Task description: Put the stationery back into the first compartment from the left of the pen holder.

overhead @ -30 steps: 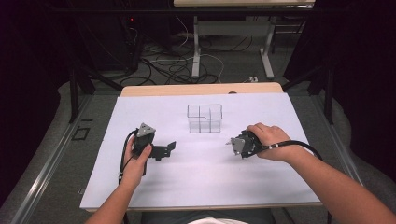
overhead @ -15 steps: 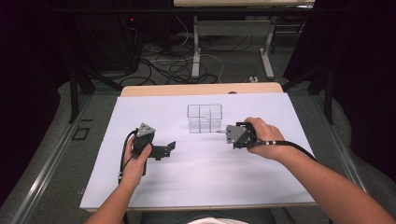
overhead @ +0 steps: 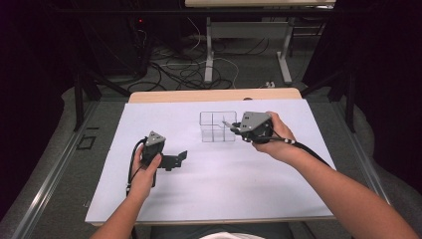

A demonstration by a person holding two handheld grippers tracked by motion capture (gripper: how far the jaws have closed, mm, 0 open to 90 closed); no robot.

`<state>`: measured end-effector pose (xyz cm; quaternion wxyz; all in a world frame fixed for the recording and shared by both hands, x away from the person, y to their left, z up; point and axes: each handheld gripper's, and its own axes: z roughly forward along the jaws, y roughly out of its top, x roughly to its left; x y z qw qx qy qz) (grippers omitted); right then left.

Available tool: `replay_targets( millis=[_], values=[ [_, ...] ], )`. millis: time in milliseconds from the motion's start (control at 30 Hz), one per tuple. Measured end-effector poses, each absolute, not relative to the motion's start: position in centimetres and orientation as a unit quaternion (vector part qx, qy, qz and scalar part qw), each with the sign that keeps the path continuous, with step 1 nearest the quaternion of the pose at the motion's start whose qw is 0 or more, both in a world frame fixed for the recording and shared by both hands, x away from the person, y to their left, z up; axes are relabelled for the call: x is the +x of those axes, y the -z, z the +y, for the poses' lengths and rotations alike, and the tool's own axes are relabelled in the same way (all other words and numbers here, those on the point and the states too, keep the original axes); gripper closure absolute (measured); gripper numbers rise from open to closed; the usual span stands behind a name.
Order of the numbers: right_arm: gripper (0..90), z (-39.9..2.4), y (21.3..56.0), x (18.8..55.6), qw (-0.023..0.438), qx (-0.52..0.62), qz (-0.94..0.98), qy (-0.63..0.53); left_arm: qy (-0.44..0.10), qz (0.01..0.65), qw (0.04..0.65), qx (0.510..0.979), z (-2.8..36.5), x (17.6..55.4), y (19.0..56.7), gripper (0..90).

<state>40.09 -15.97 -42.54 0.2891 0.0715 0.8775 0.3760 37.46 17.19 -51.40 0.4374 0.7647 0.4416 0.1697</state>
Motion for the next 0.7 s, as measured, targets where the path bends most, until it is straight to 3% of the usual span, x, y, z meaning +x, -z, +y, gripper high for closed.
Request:
replay_targets(
  millis=[300,700],
  values=[
    [79.7,-15.1,40.6,41.4,0.251,0.136,0.837,-0.467,-0.170,0.441,0.438,0.765,17.2,37.5,51.4,0.1],
    [79.6,-14.8,40.9,43.3,0.213,0.226,0.750,-0.583,-0.166,0.436,0.430,0.773,17.4,37.6,51.4,0.1]
  ],
)
